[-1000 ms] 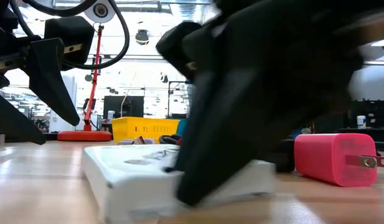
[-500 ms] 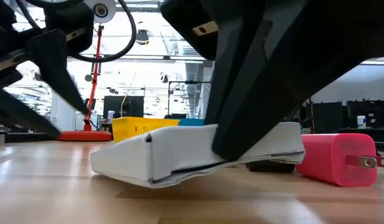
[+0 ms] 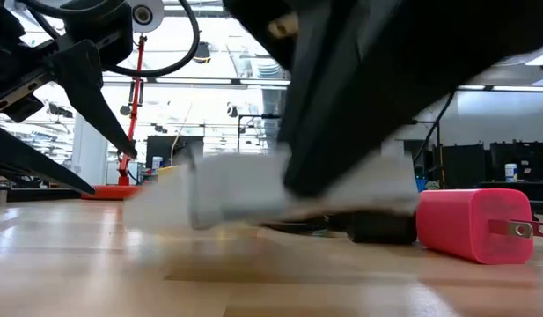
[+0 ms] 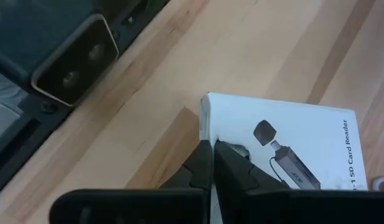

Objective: Pick and place items into bin
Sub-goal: Put the white card reader box into the yellow bin

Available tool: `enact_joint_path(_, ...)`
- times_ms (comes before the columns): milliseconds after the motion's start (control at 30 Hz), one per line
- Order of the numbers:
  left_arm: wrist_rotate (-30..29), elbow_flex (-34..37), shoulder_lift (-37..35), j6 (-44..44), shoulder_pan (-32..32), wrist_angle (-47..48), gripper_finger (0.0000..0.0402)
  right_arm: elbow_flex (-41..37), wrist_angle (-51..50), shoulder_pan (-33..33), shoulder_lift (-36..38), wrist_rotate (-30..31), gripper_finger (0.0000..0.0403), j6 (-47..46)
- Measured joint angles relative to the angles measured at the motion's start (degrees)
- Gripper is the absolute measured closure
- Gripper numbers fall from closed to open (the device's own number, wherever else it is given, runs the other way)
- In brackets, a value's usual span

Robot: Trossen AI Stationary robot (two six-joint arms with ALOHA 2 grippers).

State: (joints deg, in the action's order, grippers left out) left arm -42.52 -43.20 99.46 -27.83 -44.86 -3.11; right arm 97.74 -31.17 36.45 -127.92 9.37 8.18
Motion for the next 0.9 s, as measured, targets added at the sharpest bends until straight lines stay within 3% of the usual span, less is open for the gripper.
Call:
enact_joint_path(667,-6.0,0.0,0.0,-11.7,0.0,-1.0,0.0241,6.8,-0.3,0.2,0.2,3.4,0.0403,4.5)
enact_joint_path(900,-6.7,0.0,0.0,-17.4,0.0,-7.1,0.0241,7.1,-0.1,-0.2,0.2,4.3,0.0403,5.4)
